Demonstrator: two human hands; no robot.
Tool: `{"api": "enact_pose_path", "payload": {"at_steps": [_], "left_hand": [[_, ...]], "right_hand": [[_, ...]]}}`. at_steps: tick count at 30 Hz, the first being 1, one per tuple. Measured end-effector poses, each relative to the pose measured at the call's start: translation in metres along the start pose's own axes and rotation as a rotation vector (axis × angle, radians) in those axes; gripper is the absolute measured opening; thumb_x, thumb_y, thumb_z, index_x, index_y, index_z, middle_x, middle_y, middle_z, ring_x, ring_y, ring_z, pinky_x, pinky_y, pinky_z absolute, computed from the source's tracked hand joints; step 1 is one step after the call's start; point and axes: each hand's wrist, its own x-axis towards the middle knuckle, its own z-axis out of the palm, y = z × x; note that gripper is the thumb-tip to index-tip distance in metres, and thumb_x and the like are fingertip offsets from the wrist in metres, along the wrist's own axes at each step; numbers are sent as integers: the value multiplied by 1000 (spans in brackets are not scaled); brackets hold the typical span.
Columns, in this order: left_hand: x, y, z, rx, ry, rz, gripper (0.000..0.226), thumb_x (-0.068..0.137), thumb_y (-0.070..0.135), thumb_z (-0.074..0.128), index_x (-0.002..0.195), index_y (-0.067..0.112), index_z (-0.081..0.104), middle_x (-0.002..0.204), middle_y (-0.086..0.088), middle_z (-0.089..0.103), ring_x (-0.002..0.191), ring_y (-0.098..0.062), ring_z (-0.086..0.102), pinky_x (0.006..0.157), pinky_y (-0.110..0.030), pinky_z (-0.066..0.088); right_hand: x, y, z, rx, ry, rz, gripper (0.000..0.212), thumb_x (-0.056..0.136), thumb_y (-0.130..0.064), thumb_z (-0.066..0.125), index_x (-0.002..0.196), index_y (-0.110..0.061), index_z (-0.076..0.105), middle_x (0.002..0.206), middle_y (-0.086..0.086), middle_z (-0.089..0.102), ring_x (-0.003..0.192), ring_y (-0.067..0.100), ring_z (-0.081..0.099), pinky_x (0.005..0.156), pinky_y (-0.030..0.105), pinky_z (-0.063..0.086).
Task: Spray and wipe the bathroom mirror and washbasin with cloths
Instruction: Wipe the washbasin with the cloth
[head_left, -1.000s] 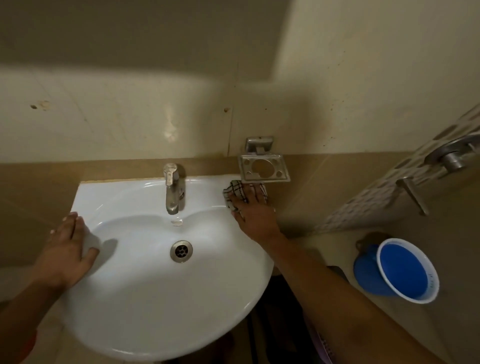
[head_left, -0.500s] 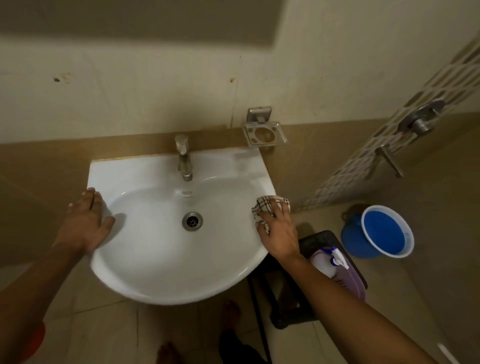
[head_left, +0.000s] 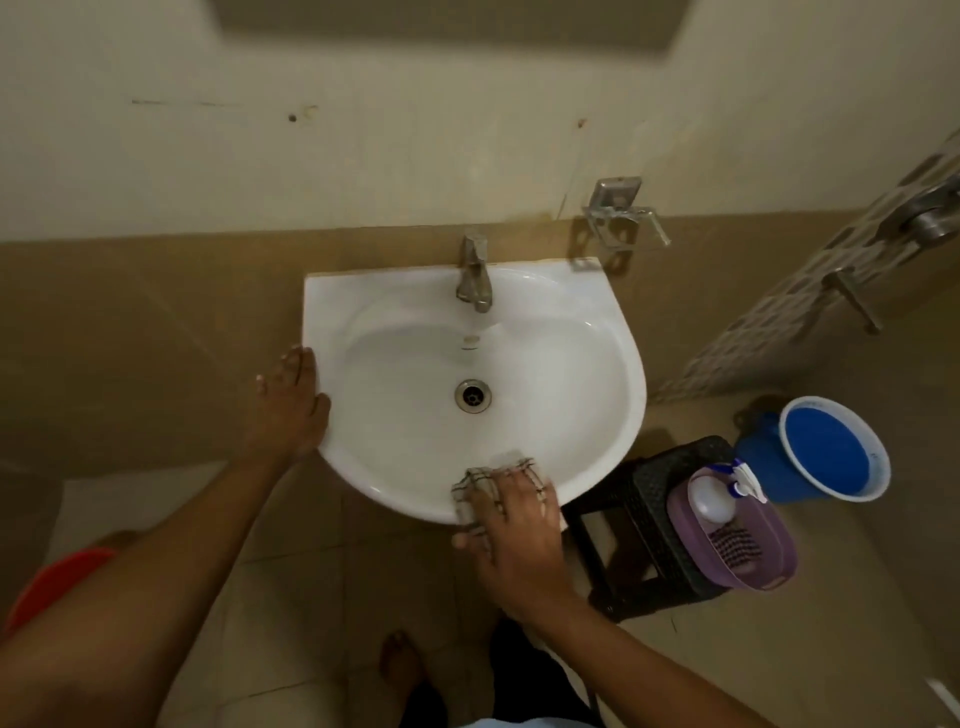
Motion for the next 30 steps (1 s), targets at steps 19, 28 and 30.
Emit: {"api": "enact_pose_path", "payload": {"at_steps": [19,28,30], "left_hand": [[-20,17,0,-226,81,-168,58,102,22,40,156,12,21,163,-6,24,150,-29,19,120,-52,15],[-12,19,-30,-890,68,-416,65,100,61,29,135,15,60,140,-2,56,133,-15,47,108,-30,28],[-7,21,-38,-967,61,-423,66,103,55,22,131,11,62,134,-1,60,125,-10,48,106,-29,26]], "right_hand": [[46,-20,13,-129,-191,-468,66,90,-43,39,146,-9,39,138,13,58,118,31,62,93,43,56],[107,-101,37,-23,-285,-448,76,96,-48,43,155,-6,19,157,20,32,140,38,41,111,49,39],[126,-116,38,31,-349,-422,75,102,-45,38,158,-10,1,165,20,6,151,39,13,120,51,15]]}}
